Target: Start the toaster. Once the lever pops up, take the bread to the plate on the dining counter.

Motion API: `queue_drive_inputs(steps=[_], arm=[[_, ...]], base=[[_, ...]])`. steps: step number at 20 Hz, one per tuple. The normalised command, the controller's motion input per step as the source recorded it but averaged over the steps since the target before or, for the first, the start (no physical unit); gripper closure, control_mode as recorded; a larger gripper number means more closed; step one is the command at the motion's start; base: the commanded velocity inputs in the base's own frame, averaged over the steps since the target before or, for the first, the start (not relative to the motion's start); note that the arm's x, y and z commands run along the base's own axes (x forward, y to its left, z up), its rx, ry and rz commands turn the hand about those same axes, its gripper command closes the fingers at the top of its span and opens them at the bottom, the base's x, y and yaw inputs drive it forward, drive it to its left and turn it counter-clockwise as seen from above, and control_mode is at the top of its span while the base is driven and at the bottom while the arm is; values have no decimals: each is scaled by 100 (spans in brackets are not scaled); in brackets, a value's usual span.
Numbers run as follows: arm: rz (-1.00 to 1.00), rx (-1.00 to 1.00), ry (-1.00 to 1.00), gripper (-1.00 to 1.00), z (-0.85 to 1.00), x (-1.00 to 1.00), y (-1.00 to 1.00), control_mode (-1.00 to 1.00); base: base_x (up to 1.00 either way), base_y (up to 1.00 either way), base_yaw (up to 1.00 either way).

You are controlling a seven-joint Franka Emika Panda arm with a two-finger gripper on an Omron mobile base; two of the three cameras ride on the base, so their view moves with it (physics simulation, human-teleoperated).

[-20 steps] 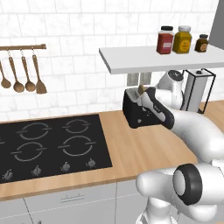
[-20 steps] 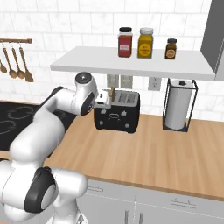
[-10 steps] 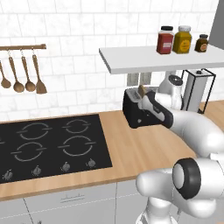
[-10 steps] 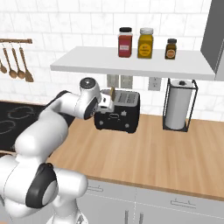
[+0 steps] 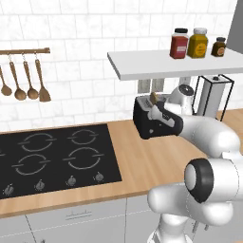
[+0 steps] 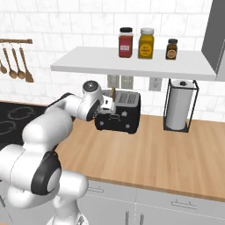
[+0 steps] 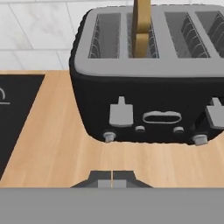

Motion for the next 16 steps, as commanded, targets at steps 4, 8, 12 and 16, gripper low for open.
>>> queue_drive_inputs(steps=[4,8,12,16], arm=[[0,0,0,100,-12,23,0,-100],[0,1,0,100,0,21,0,-100],[0,4,5,100,-26,10,0,-100],[0,2,1,100,-12,15,0,-100]], base=[[0,0,0],[0,0,0],[0,0,0],[0,0,0]])
